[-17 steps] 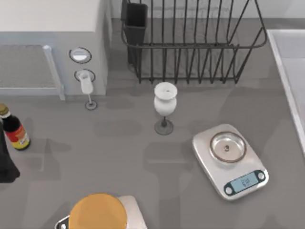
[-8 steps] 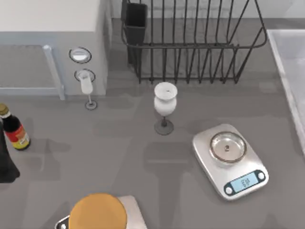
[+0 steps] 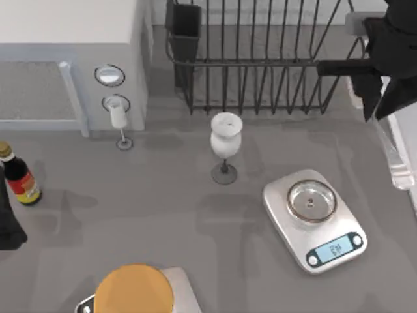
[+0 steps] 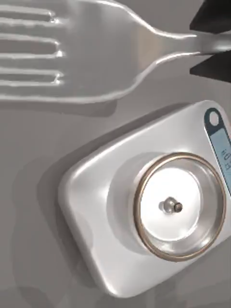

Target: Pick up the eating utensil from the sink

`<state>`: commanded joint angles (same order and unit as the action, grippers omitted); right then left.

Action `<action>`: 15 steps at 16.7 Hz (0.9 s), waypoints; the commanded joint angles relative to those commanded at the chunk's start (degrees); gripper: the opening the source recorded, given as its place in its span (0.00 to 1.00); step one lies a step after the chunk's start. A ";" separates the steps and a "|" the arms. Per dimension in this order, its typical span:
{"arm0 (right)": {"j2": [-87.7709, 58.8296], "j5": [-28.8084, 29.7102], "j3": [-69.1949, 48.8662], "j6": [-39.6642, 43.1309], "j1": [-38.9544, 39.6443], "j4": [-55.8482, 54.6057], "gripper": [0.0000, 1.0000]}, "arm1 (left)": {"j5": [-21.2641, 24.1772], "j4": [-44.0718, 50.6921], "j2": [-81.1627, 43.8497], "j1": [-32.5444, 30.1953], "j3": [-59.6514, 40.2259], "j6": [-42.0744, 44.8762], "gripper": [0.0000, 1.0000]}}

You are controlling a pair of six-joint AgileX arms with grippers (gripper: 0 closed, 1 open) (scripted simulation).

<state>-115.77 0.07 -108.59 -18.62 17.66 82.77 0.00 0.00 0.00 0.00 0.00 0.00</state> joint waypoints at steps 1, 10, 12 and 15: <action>0.56 0.02 0.39 -0.71 0.71 0.21 0.00 | 0.00 0.00 0.00 0.00 0.00 0.00 1.00; 2.09 0.99 1.84 -2.05 0.78 -2.91 0.00 | 0.00 0.00 0.00 0.00 0.00 0.00 1.00; 4.44 1.32 6.23 -2.51 0.95 -7.80 0.00 | 0.00 0.00 0.00 0.00 0.00 0.00 1.00; 3.92 1.13 14.93 -2.33 0.96 -17.29 0.00 | 0.00 0.00 0.00 0.00 0.00 0.00 1.00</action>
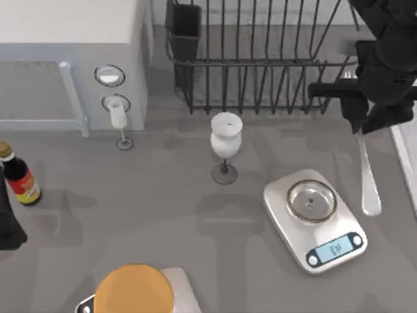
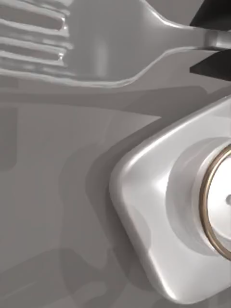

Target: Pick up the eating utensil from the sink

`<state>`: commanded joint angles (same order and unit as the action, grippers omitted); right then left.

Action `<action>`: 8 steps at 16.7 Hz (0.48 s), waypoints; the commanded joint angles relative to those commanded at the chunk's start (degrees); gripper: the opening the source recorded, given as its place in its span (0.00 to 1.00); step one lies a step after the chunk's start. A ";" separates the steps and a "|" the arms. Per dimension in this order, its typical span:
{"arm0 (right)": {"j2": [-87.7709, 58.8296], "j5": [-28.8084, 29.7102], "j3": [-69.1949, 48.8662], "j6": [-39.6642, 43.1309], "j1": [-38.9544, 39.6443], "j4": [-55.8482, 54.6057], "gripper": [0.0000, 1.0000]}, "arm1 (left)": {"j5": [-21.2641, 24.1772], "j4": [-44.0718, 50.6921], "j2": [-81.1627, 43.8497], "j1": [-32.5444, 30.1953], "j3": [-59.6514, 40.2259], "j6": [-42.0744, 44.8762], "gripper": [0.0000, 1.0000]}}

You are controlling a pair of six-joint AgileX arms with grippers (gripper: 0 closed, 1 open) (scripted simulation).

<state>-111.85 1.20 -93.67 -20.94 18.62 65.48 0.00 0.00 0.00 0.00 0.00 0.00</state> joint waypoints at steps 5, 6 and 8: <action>-5.60 -1.08 7.21 1.24 0.06 -6.52 0.00 | 0.00 0.00 0.00 0.00 0.00 0.00 1.00; -5.63 -1.09 7.24 1.25 0.08 -6.54 0.00 | 0.00 0.00 0.00 0.00 0.00 0.00 1.00; -5.63 -1.09 7.24 1.25 0.08 -6.54 0.00 | 0.00 0.00 0.00 0.00 0.00 0.00 1.00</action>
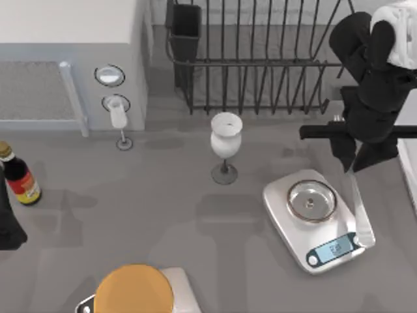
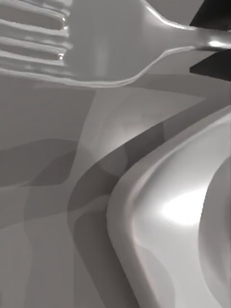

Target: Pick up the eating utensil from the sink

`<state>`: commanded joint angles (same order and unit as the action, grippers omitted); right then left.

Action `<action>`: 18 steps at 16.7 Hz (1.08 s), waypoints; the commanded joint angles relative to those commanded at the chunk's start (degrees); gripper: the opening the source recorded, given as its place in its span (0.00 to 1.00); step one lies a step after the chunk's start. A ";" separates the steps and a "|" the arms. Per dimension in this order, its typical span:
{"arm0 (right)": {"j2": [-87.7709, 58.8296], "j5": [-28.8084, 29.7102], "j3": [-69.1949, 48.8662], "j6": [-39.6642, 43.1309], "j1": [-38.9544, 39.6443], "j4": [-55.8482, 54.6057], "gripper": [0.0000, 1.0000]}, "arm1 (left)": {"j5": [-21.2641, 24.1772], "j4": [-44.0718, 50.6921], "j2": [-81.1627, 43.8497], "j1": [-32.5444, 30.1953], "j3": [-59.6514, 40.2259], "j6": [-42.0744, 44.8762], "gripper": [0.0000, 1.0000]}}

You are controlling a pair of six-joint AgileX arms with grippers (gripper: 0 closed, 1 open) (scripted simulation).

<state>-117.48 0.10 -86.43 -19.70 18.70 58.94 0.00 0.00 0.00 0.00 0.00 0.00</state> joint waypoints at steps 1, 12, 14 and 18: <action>0.00 0.00 0.00 0.00 0.00 0.00 0.00 | 0.00 0.00 0.00 0.00 0.00 0.00 1.00; 0.00 0.00 0.00 0.00 0.00 0.00 0.83 | 0.00 0.00 0.00 0.00 0.00 0.00 1.00; 0.00 0.00 0.00 0.00 0.00 0.00 0.98 | 0.00 0.00 0.00 0.00 0.00 0.00 1.00; 0.00 0.00 0.00 0.00 0.00 0.00 1.00 | 0.00 0.00 0.00 0.00 0.00 0.00 1.00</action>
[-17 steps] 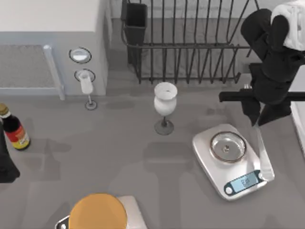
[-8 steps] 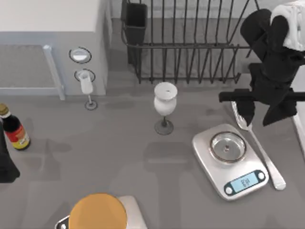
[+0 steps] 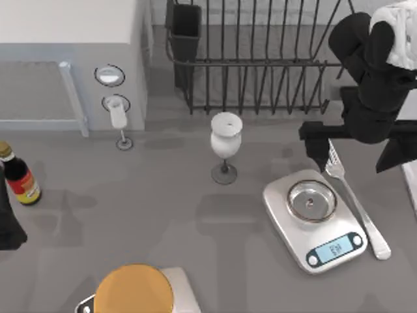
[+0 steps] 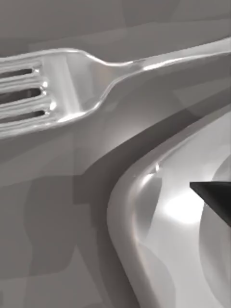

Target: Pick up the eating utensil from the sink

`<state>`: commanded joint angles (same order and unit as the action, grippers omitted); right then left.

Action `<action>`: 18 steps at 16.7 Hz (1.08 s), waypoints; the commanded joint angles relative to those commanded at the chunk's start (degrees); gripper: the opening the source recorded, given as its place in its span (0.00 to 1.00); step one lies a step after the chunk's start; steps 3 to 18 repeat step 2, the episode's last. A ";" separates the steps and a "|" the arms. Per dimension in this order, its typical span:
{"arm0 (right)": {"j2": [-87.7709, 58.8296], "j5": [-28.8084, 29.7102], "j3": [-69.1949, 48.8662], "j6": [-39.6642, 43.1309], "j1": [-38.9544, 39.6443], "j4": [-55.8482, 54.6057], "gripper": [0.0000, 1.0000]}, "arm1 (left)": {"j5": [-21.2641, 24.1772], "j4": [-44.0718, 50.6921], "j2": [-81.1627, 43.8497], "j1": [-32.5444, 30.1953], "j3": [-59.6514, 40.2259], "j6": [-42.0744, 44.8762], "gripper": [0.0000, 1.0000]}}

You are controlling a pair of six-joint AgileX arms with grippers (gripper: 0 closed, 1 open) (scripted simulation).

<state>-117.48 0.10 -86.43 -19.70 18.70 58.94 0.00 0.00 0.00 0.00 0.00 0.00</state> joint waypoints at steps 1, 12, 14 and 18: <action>0.00 0.00 0.00 0.00 0.00 0.00 1.00 | 0.00 0.00 0.00 0.00 0.00 0.00 1.00; 0.00 0.00 0.00 0.00 0.00 0.00 1.00 | 0.00 0.00 0.00 0.00 0.00 0.00 1.00; 0.00 0.00 0.00 0.00 0.00 0.00 1.00 | 0.00 0.00 0.00 0.00 0.00 0.00 1.00; 0.00 0.00 0.00 0.00 0.00 0.00 1.00 | 0.00 0.00 0.00 0.00 0.00 0.00 1.00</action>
